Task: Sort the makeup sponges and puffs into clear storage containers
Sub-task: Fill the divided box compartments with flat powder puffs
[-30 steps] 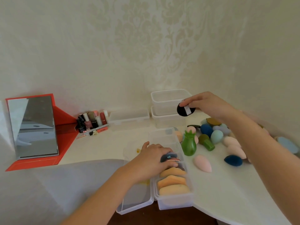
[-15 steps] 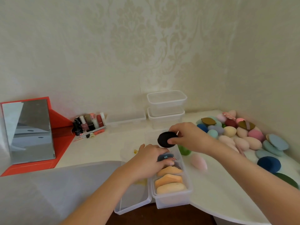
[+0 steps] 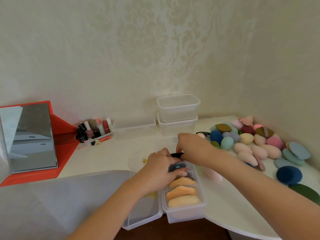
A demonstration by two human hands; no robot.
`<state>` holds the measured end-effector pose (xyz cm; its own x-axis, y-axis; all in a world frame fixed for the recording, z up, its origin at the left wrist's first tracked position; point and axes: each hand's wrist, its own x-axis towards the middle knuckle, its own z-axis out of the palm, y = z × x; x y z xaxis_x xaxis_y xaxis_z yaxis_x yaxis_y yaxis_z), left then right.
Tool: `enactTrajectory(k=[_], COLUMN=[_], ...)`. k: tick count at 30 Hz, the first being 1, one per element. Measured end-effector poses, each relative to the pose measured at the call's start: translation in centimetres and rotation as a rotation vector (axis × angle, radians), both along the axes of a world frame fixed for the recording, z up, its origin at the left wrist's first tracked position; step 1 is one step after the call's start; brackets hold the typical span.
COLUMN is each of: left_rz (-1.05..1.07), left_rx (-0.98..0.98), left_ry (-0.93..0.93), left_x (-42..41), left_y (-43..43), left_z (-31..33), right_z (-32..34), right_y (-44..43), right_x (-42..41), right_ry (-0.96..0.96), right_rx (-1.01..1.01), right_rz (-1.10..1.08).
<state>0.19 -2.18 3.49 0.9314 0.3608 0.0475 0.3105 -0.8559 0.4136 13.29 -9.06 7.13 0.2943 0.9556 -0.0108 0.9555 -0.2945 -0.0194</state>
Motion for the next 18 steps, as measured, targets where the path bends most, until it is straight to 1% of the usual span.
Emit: enactTrajectory(k=[2,4,7,10,13,16,18], left_rz=[0.003,0.005,0.000,0.006,0.006,-0.001,-0.016], left_rx=[0.004,0.017,0.054,0.056,0.067,0.089,0.087], left_ry=[0.000,-0.008,-0.004,-0.013,-0.010,0.016,0.034], left_x=[0.0,0.0,0.1,0.0,-0.1,-0.1,0.0], left_y=[0.0,0.0,-0.2,-0.4,-0.5,-0.5,-0.4], left_z=[0.0,-0.1,0.0,0.2,0.4,0.4,0.3], right_z=[-0.2,-0.1,0.4,0.8,1.1,1.1,1.0], right_y=[0.4,0.6,0.7,0.8,1.0,1.3,1.1], right_x=[-0.1,-0.3,-0.5,-0.8,-1.2,-1.0,-0.9], right_ry=[-0.057,-0.068,-0.071,-0.167,-0.214,-0.193,-0.139], right_rx=[-0.026,-0.077,-0.129,-0.193,-0.300,-0.359,-0.343], right_rz=[0.003,-0.003,0.042,0.084,0.094,0.088,0.088])
